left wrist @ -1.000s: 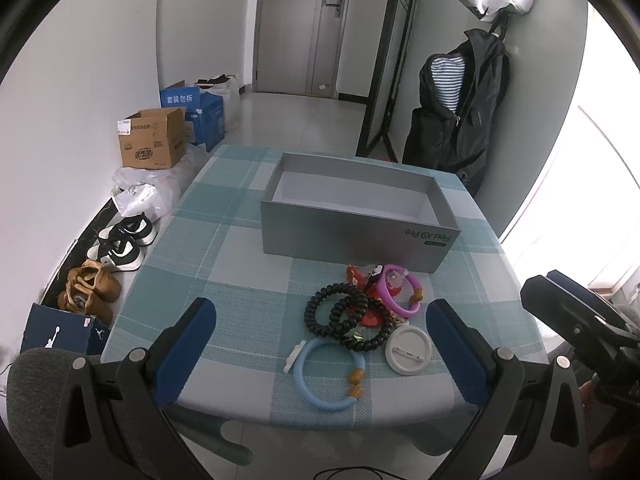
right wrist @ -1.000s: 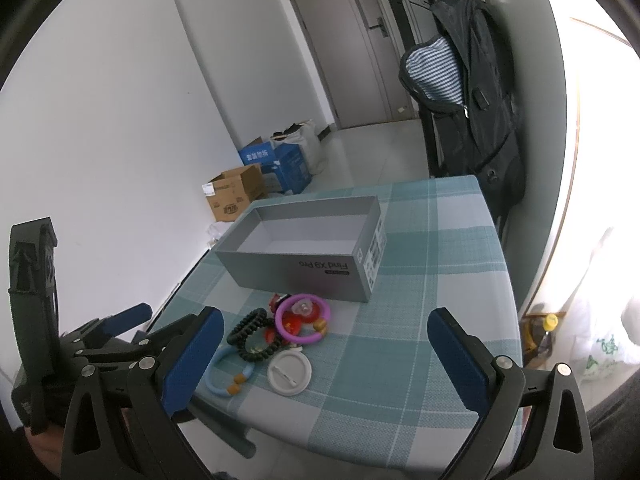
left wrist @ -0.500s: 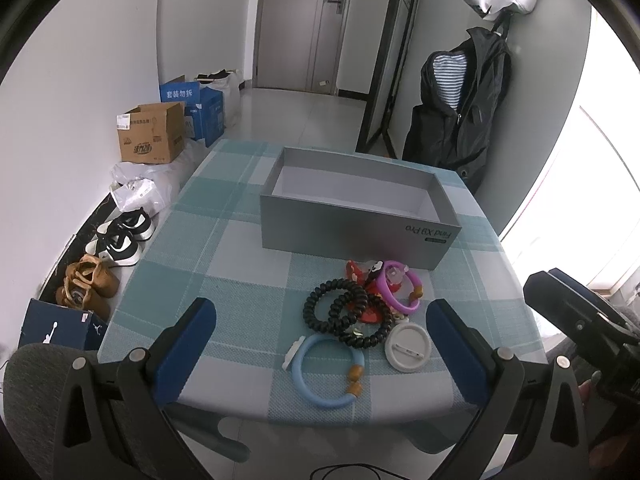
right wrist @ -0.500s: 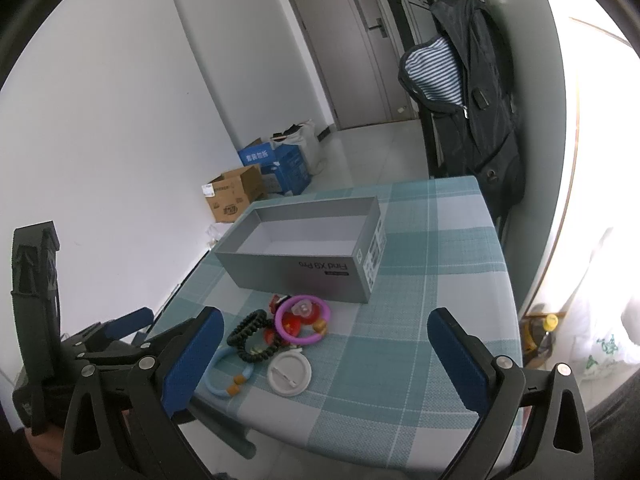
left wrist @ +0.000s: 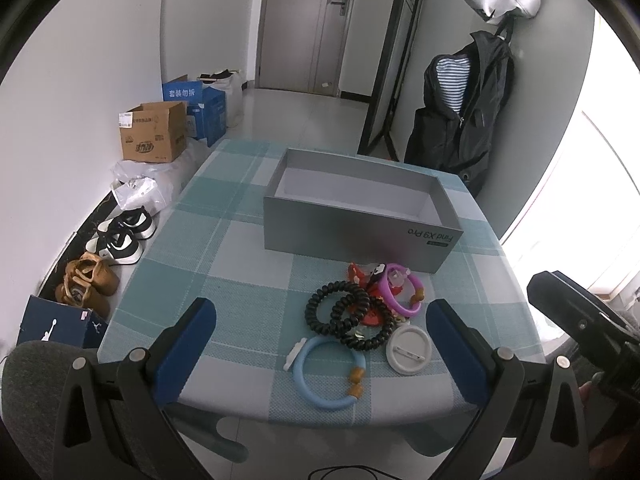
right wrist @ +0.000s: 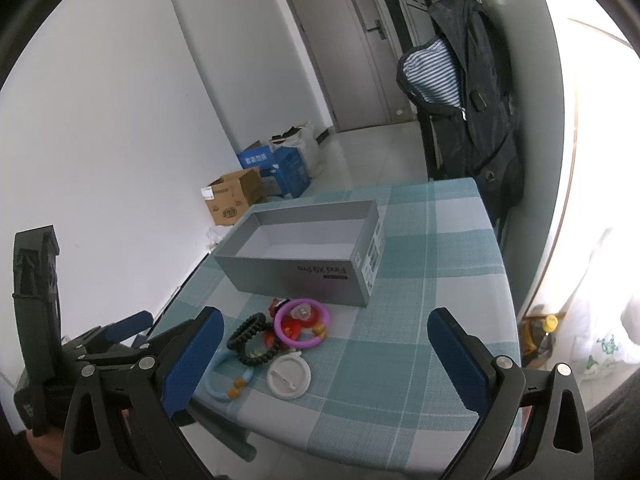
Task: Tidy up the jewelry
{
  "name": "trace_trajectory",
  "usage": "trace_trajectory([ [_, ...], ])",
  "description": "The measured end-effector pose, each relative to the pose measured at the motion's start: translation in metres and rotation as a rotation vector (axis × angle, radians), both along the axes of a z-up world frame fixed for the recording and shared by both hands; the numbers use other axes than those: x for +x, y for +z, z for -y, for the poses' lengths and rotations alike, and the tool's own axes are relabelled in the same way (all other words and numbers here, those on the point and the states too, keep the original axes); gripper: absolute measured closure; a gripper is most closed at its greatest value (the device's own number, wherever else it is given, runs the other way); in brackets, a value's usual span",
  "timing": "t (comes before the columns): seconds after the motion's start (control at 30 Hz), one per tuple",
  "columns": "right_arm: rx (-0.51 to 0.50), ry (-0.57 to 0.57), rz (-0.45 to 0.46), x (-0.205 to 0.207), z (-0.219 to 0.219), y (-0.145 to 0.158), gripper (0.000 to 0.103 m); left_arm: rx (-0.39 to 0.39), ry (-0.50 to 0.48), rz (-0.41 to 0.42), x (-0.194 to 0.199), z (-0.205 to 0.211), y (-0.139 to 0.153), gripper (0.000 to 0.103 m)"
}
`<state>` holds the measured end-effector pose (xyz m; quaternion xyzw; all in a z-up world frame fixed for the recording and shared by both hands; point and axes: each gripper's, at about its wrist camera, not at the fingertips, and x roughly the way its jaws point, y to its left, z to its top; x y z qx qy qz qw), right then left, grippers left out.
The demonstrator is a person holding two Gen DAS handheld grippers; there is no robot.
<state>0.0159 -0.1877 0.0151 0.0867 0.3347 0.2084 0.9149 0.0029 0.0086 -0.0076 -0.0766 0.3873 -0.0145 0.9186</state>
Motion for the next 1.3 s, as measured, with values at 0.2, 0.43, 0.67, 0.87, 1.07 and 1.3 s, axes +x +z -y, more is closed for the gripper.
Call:
trace_trajectory([
  [0.2,0.002,0.001,-0.003,0.002,0.000,-0.001,0.000,-0.005,-0.001,-0.007,0.001,-0.001,-0.001,0.001],
  [0.43,0.007,-0.002,-0.020,0.005,-0.002,-0.004,0.000,-0.014,-0.014,-0.044,0.003,-0.002,-0.008,0.001],
  [0.67,-0.012,-0.010,-0.029,0.014,-0.008,-0.008,0.000,0.015,-0.066,-0.136,-0.003,-0.003,-0.025,0.001],
  [0.87,0.006,-0.051,-0.083,0.028,-0.004,-0.016,0.000,0.072,-0.124,-0.232,0.000,0.009,-0.042,0.001],
  [1.07,0.005,-0.042,-0.094,0.034,-0.008,-0.019,0.000,0.100,-0.140,-0.284,0.007,0.015,-0.050,0.014],
  [1.3,0.004,-0.034,-0.105,0.038,-0.010,-0.023,0.000,0.132,-0.129,-0.273,0.009,0.014,-0.049,0.030],
])
